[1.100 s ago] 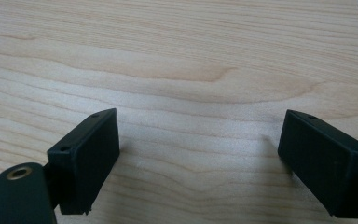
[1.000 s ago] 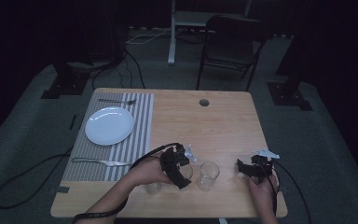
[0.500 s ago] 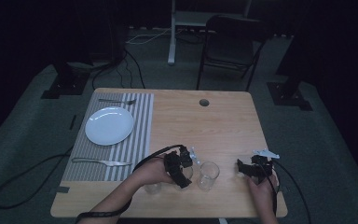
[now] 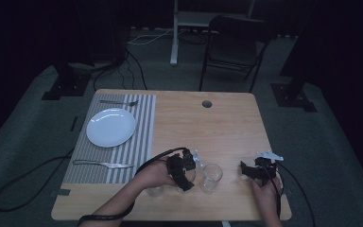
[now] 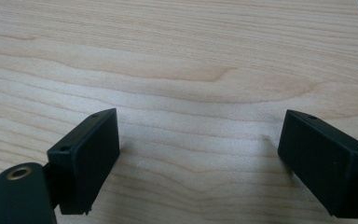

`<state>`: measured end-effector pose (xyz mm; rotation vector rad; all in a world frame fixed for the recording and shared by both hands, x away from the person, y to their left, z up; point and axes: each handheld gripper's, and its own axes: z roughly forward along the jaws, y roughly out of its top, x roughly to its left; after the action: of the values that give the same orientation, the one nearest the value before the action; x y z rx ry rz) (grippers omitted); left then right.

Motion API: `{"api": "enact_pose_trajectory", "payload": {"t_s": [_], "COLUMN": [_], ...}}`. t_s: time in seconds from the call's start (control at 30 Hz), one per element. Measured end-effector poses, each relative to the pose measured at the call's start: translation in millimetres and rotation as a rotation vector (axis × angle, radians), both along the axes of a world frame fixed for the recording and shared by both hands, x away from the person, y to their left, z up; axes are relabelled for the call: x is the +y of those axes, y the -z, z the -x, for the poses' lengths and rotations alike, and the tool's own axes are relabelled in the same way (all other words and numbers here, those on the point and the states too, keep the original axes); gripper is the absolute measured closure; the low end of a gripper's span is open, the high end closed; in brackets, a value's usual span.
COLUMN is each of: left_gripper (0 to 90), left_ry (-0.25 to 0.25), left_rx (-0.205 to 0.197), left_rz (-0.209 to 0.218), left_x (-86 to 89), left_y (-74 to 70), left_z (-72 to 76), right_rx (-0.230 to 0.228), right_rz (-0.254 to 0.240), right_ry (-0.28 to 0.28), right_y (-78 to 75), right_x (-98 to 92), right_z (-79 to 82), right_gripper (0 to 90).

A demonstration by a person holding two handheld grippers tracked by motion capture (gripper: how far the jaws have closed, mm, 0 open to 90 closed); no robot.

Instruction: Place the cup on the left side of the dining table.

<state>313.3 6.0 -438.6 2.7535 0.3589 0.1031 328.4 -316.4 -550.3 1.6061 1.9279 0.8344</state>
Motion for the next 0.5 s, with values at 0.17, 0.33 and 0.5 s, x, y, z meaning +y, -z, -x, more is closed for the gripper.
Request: {"api": "enact_pose_trajectory", "payload": {"t_s": [0.17, 0.33, 0.5], "left_gripper": [28.6, 28.7, 28.6], "left_ry": [-0.017, -0.028, -0.050], "left_rx": [-0.002, -0.006, -0.012], "left_rz": [0.032, 0.036, 0.046], "left_x": [4.3, 6.8, 9.7], "left_y": [-7.3, -14.1, -20.5], "left_z": [-3.9, -9.3, -15.9], "right_rx": [0.000, 0.000, 0.000], "right_rz": [0.001, 0.001, 0.001], "right_ry": [-0.001, -0.001, -0.001], "right_y": [0.0, 0.0, 0.0], "right_x": [-0.1, -0.1, -0.1], "right_z": [0.0, 0.0, 0.0], "right_gripper": [12.2, 12.1, 12.2]}}
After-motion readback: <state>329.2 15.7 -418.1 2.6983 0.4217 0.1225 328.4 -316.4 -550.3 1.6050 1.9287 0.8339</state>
